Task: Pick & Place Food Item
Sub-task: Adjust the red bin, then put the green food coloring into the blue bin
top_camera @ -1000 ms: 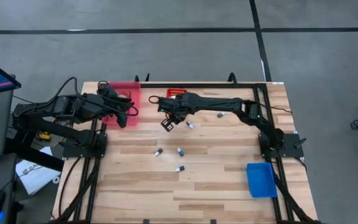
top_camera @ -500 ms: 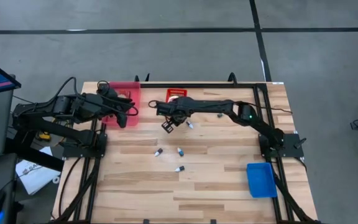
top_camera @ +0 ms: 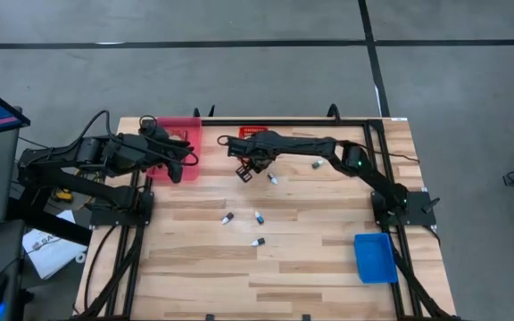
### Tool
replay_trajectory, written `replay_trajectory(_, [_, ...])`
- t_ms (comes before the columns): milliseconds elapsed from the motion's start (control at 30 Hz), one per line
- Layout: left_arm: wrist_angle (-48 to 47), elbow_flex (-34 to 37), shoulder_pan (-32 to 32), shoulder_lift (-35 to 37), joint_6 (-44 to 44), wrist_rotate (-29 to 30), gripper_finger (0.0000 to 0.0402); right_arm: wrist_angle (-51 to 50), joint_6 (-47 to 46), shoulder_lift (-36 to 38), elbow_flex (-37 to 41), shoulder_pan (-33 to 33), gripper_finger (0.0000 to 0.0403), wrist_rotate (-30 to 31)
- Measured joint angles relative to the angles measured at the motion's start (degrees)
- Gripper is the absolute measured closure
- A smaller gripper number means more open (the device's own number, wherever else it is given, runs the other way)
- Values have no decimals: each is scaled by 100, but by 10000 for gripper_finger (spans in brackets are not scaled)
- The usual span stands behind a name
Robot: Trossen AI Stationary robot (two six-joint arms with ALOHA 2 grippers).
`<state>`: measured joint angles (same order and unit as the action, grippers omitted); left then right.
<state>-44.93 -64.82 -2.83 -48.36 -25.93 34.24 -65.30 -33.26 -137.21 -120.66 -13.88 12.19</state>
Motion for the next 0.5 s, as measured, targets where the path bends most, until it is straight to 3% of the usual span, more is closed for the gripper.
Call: replay_trajectory(500, [-2,0,0,0,4,2,309,-315,24,39,4,108,403,8])
